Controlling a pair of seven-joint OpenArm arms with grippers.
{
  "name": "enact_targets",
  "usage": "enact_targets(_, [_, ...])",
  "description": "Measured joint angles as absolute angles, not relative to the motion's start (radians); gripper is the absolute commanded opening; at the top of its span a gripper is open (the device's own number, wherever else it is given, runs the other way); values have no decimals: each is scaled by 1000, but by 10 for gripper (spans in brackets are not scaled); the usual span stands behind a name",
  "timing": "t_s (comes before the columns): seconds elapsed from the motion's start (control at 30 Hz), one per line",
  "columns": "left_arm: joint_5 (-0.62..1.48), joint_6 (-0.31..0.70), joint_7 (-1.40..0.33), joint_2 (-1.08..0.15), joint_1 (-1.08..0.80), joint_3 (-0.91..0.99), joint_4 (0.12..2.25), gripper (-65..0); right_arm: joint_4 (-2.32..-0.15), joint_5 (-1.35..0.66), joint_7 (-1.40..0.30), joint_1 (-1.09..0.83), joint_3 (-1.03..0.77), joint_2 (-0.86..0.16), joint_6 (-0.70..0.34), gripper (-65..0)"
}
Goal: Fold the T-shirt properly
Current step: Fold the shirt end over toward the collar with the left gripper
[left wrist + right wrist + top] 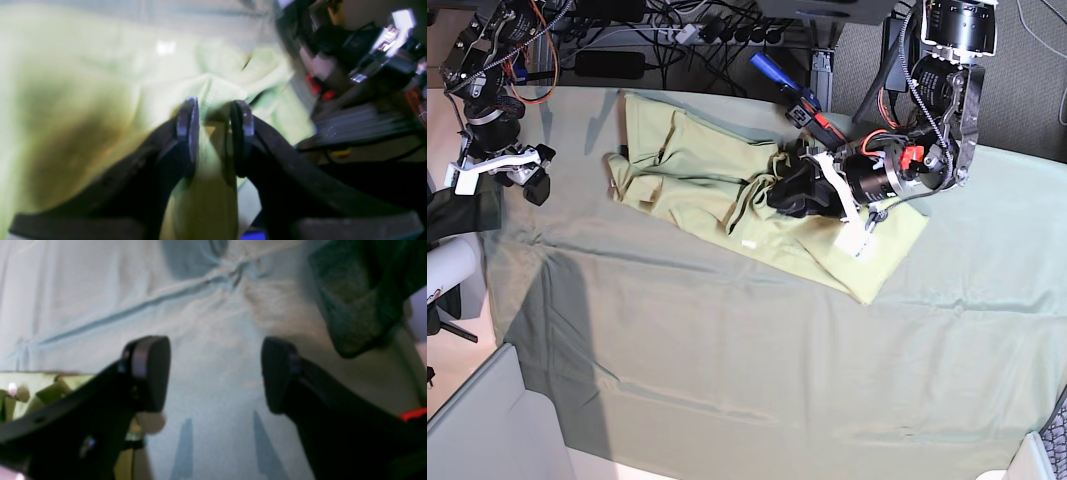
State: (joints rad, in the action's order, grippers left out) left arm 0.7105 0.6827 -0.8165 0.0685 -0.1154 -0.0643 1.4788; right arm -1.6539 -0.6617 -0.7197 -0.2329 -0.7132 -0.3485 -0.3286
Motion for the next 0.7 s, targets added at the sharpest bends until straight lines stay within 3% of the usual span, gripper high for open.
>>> enact_targets(0.33, [610,683,-702,142,-94,-67,1393,-483,-1654,-662,-720,-233,-713,-348,-329,-228])
enact_targets(0.5, [696,683,-785,142,-42,-67,1403,-483,-1654,-662,-720,-233,-713,-348,-329,-228])
enact_targets(0.7, [783,683,-936,144,-12,-67,1581,-483,-1654,-689,-727,-233,-713,-349,-329,-228])
